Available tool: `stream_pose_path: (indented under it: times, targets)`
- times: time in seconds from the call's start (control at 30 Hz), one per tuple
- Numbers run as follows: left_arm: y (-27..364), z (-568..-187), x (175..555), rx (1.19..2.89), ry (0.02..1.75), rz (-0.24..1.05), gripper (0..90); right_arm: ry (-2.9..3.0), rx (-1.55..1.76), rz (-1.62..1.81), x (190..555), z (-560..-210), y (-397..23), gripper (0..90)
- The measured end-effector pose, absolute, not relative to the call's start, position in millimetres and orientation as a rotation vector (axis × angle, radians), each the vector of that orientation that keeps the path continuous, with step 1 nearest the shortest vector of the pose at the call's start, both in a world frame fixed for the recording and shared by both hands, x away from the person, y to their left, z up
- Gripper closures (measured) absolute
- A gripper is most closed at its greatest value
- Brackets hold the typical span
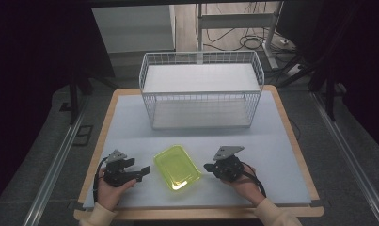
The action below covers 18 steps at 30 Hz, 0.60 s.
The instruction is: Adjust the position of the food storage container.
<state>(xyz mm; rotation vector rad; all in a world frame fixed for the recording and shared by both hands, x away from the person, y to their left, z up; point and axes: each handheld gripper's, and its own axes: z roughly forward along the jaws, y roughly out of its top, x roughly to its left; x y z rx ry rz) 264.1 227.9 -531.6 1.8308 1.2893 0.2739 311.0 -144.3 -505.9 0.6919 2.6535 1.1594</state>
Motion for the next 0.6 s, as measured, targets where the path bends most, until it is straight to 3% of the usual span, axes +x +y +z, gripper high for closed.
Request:
stream_pose_path:
  times: [0.6]
  targets:
    - [229.0,-531.8,264.3,1.829,1.291,0.274,19.4,2.745,0.598,1.138,306.6,-517.2,-124.9,90.0]
